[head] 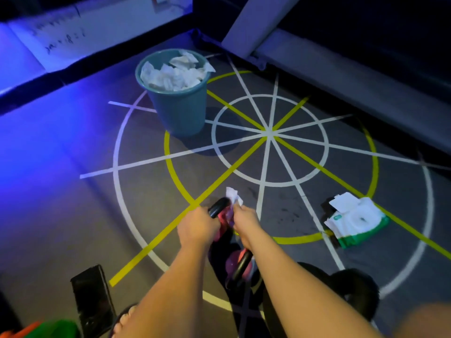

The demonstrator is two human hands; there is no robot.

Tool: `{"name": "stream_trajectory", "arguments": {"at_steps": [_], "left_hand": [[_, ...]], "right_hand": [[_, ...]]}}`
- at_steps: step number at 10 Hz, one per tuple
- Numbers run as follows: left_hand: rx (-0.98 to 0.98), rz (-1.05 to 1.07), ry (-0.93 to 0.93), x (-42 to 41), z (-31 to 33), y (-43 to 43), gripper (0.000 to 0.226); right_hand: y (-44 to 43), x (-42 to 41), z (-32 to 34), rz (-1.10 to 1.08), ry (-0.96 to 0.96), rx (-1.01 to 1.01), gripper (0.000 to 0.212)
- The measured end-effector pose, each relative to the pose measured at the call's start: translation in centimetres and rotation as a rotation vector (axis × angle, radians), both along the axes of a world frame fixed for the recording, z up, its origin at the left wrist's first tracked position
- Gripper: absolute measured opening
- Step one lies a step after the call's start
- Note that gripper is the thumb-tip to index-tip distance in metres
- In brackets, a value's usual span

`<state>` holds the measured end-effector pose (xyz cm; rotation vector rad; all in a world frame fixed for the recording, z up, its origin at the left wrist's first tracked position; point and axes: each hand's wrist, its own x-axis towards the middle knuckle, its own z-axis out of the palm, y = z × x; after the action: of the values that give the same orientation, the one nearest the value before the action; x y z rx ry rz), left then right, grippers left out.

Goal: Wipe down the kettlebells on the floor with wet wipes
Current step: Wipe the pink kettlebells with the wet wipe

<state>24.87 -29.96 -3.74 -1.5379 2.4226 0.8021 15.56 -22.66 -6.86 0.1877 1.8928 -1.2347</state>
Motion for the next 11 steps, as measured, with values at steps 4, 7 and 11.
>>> {"name": "stream_trajectory", "arguments": {"at_steps": [4,7,11], "left_hand": [[-0.281,-0.477,-0.019,0.1,15.4,7.3,0.03],[-0.35,-0.728,0.201,-0.6,27.5,16.9,0.022],[-0.171,-0.866,0.286,-2.7,23.9,21.5,0.011]], "right_hand": [[10.1,-5.2,20.9,0.59,0.438,0.296,0.034],[24.8,-2.6,24.7,-0.286,0.261,0.053,0.02],[28.2,4.2,20.7,-0.633,0.005,-0.205,0.022]]}}
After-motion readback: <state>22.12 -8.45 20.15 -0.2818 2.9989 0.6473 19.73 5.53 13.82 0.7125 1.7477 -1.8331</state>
